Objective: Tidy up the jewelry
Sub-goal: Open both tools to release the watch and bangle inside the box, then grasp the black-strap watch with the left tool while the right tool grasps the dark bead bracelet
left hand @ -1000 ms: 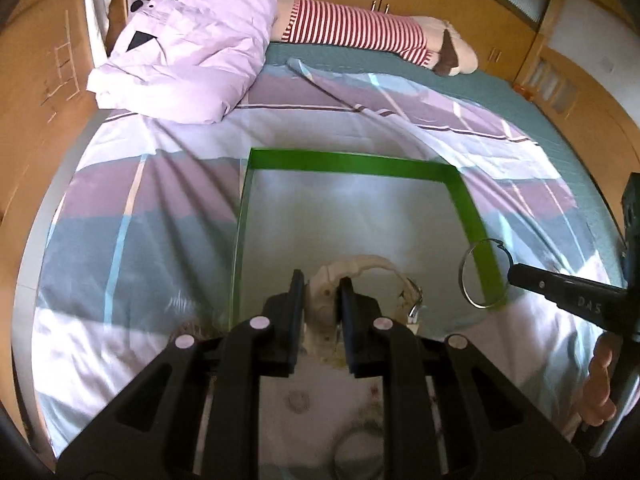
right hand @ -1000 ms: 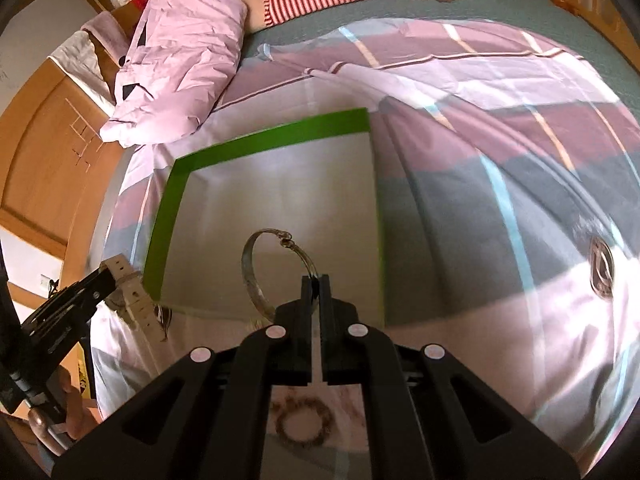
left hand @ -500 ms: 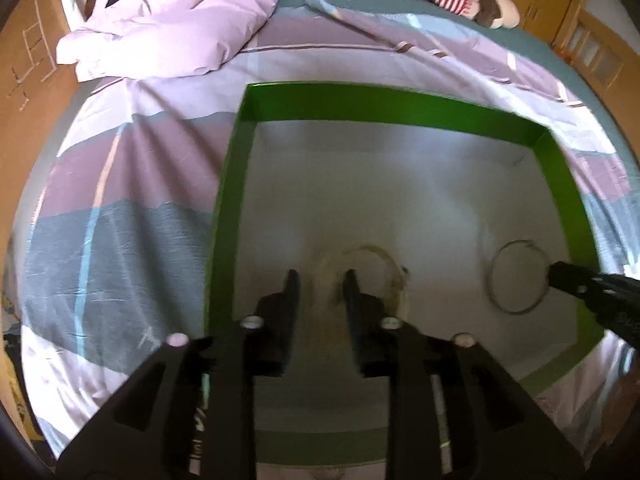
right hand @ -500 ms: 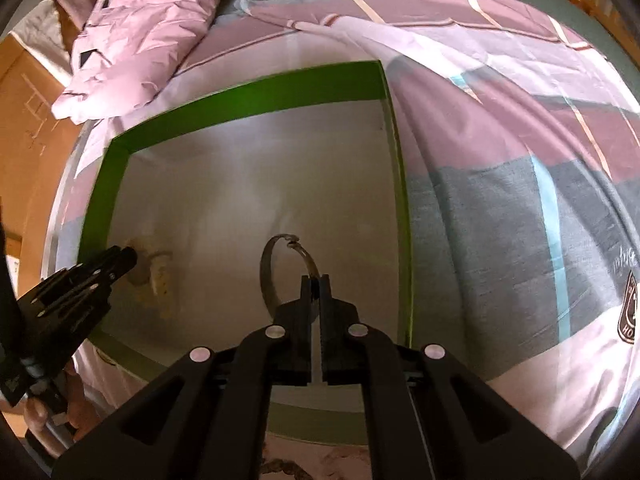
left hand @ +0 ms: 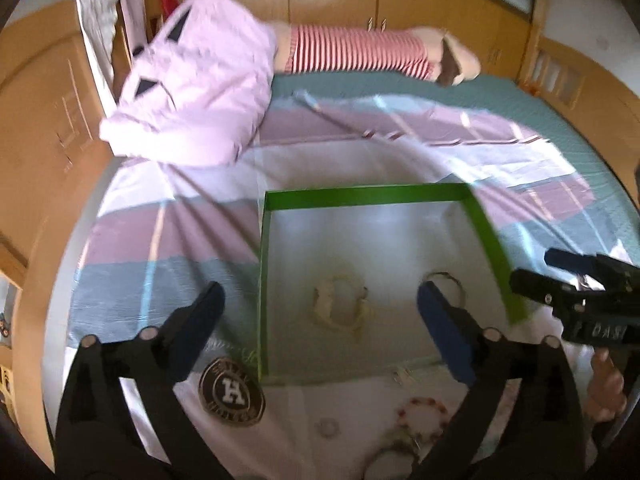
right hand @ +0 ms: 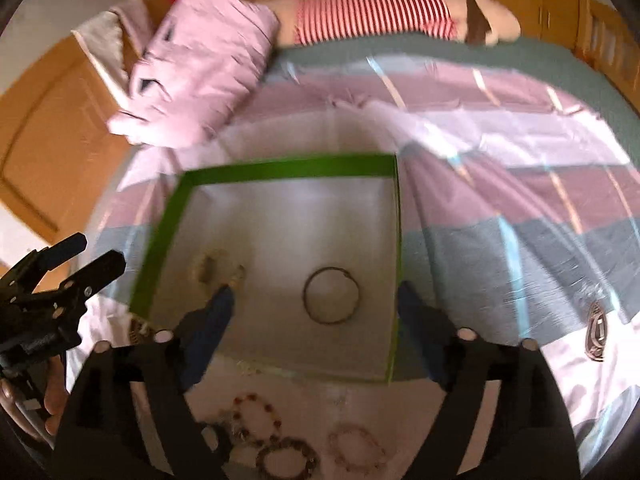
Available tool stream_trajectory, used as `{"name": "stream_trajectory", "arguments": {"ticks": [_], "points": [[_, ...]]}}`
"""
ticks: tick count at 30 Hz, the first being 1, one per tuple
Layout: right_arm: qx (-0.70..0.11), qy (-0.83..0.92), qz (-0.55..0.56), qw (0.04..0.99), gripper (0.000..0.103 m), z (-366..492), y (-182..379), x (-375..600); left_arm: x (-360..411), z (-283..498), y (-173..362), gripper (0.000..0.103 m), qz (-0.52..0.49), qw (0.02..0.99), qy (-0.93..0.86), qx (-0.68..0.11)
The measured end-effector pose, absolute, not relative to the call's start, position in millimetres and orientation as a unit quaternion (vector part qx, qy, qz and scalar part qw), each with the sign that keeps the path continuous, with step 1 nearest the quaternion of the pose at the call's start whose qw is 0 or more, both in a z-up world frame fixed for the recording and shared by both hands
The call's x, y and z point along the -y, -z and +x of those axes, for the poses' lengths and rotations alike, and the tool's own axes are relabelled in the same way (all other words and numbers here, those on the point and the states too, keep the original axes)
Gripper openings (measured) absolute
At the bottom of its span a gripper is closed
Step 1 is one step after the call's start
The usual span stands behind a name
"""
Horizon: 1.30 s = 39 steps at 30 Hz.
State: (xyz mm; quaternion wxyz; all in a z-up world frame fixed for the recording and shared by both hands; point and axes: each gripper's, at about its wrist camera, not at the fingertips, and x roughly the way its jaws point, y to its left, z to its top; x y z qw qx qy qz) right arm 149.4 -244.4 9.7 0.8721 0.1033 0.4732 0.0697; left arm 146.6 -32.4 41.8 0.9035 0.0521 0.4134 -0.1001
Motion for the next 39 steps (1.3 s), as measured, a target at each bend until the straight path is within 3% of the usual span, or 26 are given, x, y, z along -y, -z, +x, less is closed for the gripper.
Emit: {"name": "stream_trajectory", "arguments": {"ticks": [4, 12, 17, 22, 27, 31, 39], "points": [[-0.469, -0.066, 0.096, 0.875, 0.102, 119.1, -17.0, 251.5, 27.6, 107.1, -43.2, 0.101, 0.071, 0.903, 0.101, -0.412], [-0.511, -0.054, 0.106, 0.852, 0.102, 60.9, 38.6, 273.7, -6.5, 83.6, 24.2, 0.101, 0.013, 0.862, 0.102, -0.497], [-0.537, -0.098, 0.210, 0.811, 0.102, 57.5, 52.6, 283.8, -14.2, 83.1, 25.7, 0.101, -0.034, 0.853, 0.122, -0.506], [-0.537, -0.134, 0.182, 0.813, 0.102, 53.4, 44.7, 258.3, 9.0, 68.8, 22.5, 0.101, 0.006, 0.856, 0.141, -0.498], [-0.572, -0.171, 0.148, 0.788, 0.078, 47.7, 55.6, 225.4, 21.0, 56.6, 27.4, 0.098, 0.016, 0.853, 0.153, -0.499], [-0.613, -0.165, 0.123, 0.763, 0.048, 47.2, 77.9, 207.1, 24.8, 58.1, 42.6, 0.074, 0.013, 0.833, 0.163, -0.529], [-0.660, -0.124, 0.149, 0.726, 0.045, 56.2, 107.8, 213.0, 33.1, 59.9, 73.5, 0.073, 0.032, 0.807, 0.153, -0.569]]}}
